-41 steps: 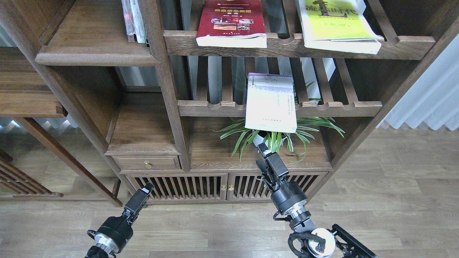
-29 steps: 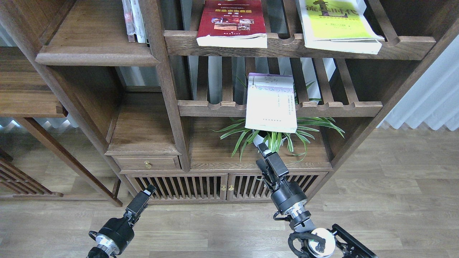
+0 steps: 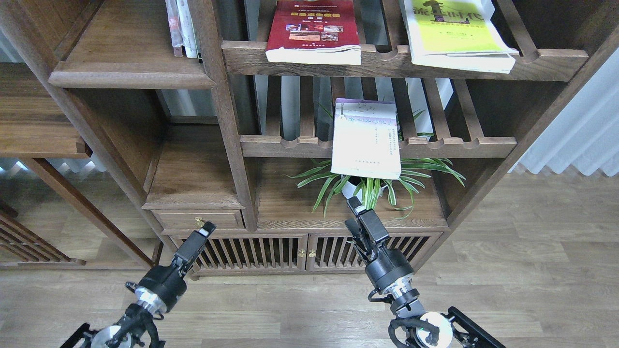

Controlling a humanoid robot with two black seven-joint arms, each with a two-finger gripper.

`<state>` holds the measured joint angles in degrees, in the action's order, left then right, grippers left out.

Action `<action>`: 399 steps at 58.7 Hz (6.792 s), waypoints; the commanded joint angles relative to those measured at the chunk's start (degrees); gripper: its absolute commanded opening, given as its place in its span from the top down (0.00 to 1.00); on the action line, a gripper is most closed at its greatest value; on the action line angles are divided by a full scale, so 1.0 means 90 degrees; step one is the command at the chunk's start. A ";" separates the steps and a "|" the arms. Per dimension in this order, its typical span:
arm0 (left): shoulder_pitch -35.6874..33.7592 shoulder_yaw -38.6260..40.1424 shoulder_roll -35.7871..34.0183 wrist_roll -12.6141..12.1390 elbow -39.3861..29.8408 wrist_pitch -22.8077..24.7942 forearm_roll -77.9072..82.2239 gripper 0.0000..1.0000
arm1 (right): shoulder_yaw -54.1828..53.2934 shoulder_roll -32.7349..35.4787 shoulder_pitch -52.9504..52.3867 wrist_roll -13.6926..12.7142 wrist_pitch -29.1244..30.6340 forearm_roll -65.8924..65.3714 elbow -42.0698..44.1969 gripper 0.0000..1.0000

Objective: Organize books on shelf

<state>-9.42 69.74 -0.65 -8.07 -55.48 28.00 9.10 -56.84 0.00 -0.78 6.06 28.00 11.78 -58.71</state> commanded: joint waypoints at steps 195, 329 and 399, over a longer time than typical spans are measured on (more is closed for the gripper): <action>0.1760 0.0571 0.0072 -0.1350 -0.2028 0.0000 -0.0240 0.00 | -0.0022 0.0000 -0.0850 0.0235 0.0000 0.0341 0.0302 0.01; 0.1926 0.0600 0.0072 -0.1359 -0.1941 0.0000 -0.0269 0.00 | 0.0407 0.0000 -0.1544 0.0430 0.0000 0.0508 0.0927 0.96; 0.1408 -0.0181 -0.0883 -0.1359 -0.2439 0.0000 -0.2973 0.00 | 0.0378 0.0000 0.1708 -0.0214 0.0000 -0.0967 -0.1817 0.96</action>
<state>3.41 68.61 -4.25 -20.40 -77.60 28.00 -14.41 -54.15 0.00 13.36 5.91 28.01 3.23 -75.08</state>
